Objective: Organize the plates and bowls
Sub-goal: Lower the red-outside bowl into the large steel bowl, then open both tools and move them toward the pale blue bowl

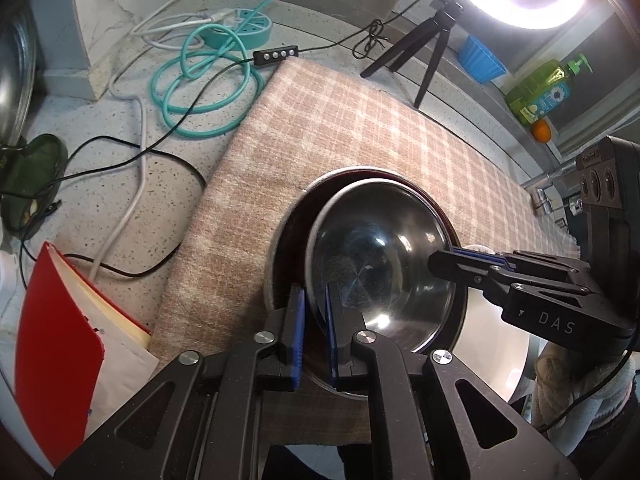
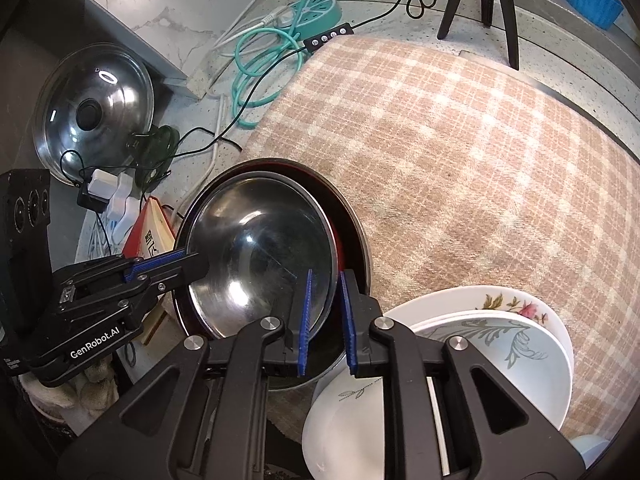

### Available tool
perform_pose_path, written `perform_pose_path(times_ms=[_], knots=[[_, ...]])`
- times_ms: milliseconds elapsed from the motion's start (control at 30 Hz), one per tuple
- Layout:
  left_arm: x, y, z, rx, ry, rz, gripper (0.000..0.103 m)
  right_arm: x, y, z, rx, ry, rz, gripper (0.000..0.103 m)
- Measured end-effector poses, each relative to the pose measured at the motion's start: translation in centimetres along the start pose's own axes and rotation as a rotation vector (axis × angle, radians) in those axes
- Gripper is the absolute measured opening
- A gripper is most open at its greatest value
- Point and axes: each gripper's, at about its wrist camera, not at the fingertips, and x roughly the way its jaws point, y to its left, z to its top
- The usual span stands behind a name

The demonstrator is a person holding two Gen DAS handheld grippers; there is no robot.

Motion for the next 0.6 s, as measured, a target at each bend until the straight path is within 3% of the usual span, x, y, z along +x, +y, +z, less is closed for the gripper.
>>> perform_pose_path(times_ms=[200,333,500,600], knots=[[0.0,-0.4,0.0,0.002,0.004,0.004,0.014,-0.2,0.1,0.1,-0.006,0.003,0.040,0.036],[-0.7,-0.6,0.1,0.001,-0.015,0.001,0.031,-0.6,0.4,0.1,-0.010,0.001,0.067,0.047],[-1.9,-1.0,0.4,0.007,-0.046,-0.014,0.031,-1.9,0.4,0.1,0.000,-0.021,0.090,0.059],[-2.6,-1.0,0.7,0.001,-0.072,-0.009,0.031,-2.9,0.2,0.0,0.005,-0.040,0.107,0.060]])
